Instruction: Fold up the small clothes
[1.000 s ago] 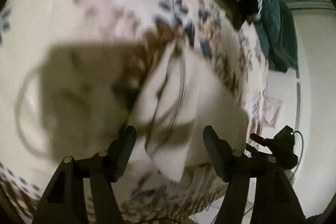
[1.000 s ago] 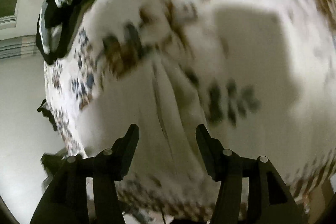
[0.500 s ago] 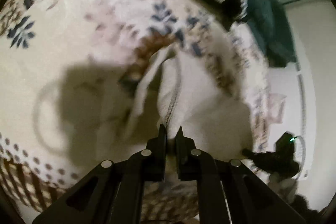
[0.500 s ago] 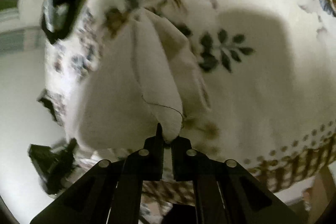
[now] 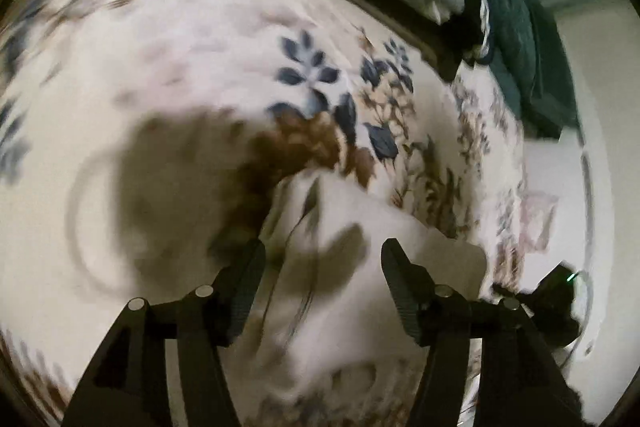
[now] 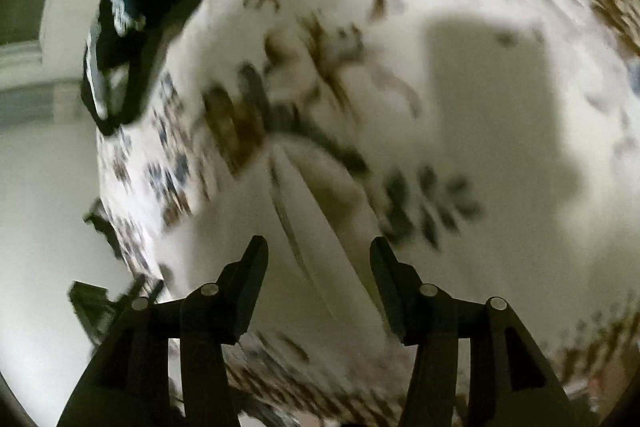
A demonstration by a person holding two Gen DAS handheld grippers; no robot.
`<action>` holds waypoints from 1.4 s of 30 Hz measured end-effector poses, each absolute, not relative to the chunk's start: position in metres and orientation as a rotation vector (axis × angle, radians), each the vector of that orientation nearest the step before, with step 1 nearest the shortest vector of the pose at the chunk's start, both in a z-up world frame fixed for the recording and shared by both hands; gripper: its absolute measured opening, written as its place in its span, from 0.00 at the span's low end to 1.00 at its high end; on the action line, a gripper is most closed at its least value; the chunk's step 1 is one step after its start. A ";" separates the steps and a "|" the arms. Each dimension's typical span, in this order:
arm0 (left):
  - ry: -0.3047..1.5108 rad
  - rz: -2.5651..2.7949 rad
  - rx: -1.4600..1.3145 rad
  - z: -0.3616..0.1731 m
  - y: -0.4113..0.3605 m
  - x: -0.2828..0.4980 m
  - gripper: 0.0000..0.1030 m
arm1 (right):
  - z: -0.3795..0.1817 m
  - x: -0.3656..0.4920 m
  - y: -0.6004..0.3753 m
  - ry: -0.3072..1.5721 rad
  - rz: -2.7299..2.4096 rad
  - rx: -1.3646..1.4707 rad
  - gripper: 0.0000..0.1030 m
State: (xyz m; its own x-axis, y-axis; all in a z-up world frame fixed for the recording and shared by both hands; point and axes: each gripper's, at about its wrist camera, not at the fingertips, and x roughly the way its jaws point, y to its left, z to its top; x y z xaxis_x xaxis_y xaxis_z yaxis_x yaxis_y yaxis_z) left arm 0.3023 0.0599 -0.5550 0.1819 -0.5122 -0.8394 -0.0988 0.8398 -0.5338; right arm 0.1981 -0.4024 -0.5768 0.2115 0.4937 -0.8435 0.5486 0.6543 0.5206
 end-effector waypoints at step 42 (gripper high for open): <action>1.347 -0.626 -0.981 -0.625 0.078 0.297 0.67 | -0.675 0.219 -0.399 1.488 0.397 1.234 0.85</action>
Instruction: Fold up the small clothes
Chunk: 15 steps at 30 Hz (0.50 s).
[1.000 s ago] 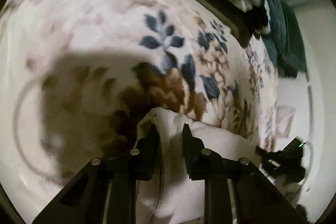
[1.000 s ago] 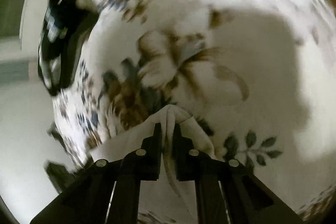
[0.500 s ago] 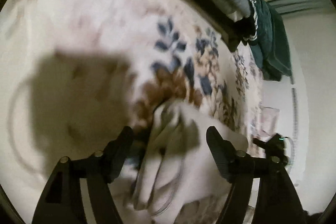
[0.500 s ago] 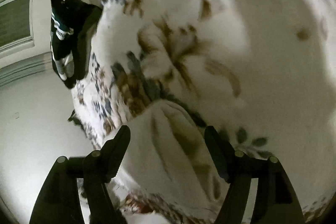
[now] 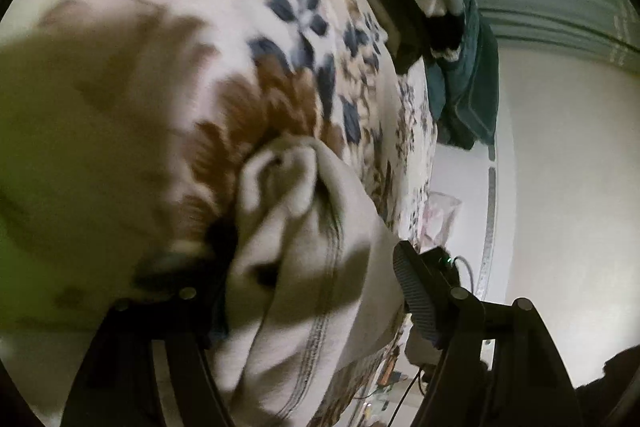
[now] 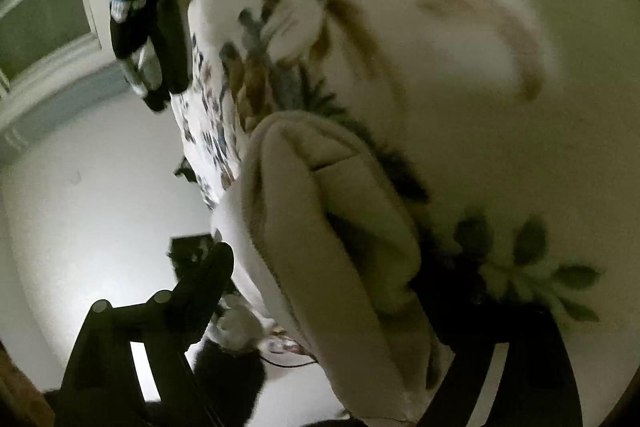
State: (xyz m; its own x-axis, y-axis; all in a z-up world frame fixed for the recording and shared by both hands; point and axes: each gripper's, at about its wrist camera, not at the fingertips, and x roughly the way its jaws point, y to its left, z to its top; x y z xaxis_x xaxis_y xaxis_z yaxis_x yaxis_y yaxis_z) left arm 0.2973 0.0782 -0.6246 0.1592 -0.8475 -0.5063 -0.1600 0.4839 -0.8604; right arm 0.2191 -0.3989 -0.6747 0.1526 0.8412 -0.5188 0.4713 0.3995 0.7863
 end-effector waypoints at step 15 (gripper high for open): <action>1.299 -0.553 -0.739 -0.524 0.073 0.329 0.16 | -0.570 0.254 -0.373 1.390 0.266 1.134 0.18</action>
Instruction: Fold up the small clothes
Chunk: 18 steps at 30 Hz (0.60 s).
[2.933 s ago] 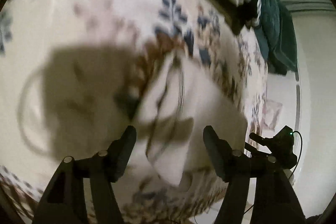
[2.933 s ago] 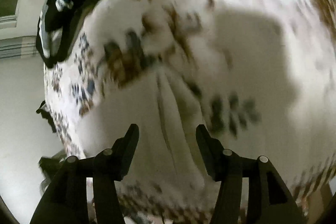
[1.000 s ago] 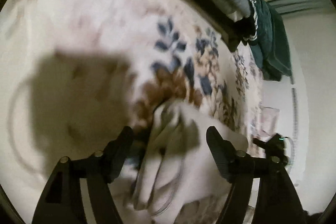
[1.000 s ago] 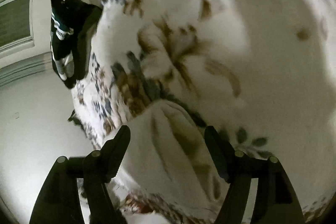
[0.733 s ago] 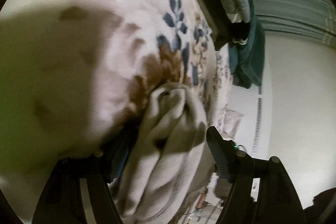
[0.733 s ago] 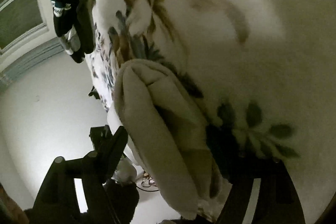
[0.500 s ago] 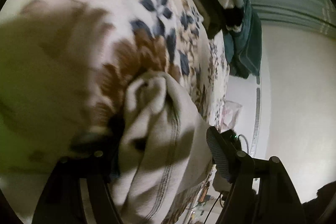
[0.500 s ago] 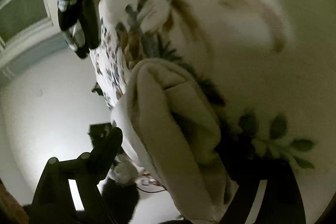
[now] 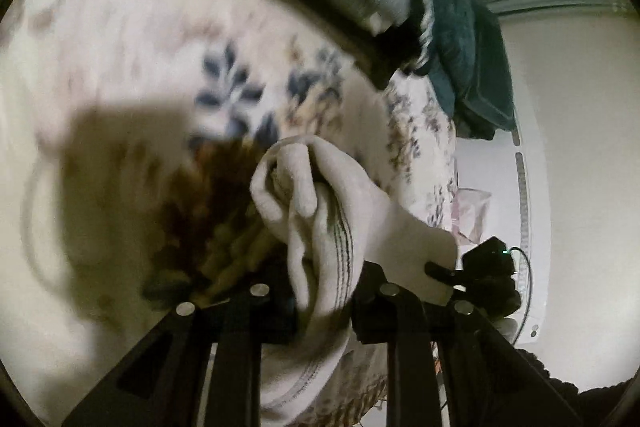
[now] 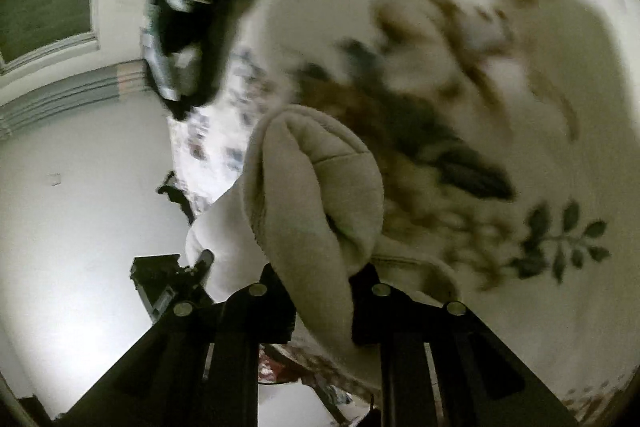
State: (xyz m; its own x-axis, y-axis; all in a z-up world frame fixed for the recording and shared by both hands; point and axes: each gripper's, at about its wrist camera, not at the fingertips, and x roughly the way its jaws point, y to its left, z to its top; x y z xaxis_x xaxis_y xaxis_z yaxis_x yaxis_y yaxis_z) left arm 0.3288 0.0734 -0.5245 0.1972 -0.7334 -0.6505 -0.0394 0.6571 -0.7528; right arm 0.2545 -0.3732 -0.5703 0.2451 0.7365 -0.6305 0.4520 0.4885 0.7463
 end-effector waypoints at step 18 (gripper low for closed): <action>1.126 -0.464 -0.545 -0.395 0.083 0.594 0.17 | -0.420 0.557 -0.338 1.243 0.300 0.984 0.18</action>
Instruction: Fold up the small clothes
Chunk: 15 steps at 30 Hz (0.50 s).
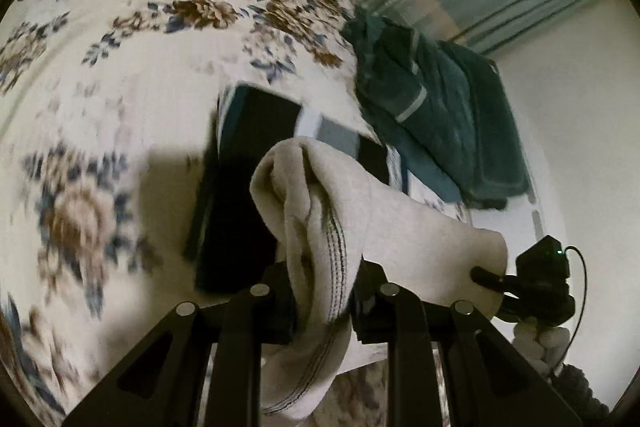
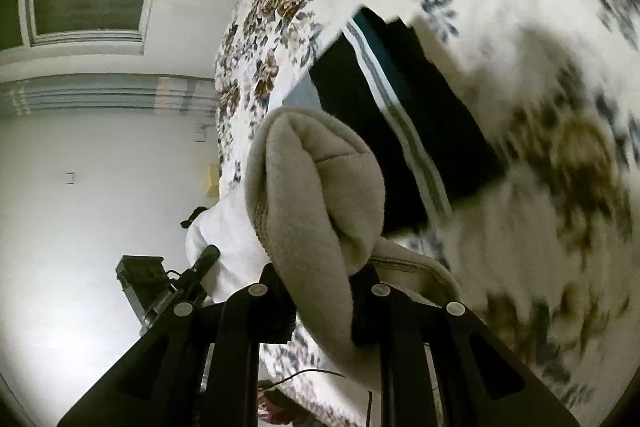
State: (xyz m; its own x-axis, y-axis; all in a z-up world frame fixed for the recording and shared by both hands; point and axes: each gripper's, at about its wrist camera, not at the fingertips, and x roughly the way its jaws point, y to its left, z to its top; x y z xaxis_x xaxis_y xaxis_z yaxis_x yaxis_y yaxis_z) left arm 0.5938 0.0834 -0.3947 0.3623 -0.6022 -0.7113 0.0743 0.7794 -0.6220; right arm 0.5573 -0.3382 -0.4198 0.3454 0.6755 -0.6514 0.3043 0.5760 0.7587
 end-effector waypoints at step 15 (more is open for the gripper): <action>1.161 -0.139 -0.101 -0.448 0.052 0.675 0.72 | -0.464 0.667 -0.304 1.406 -0.006 0.409 0.56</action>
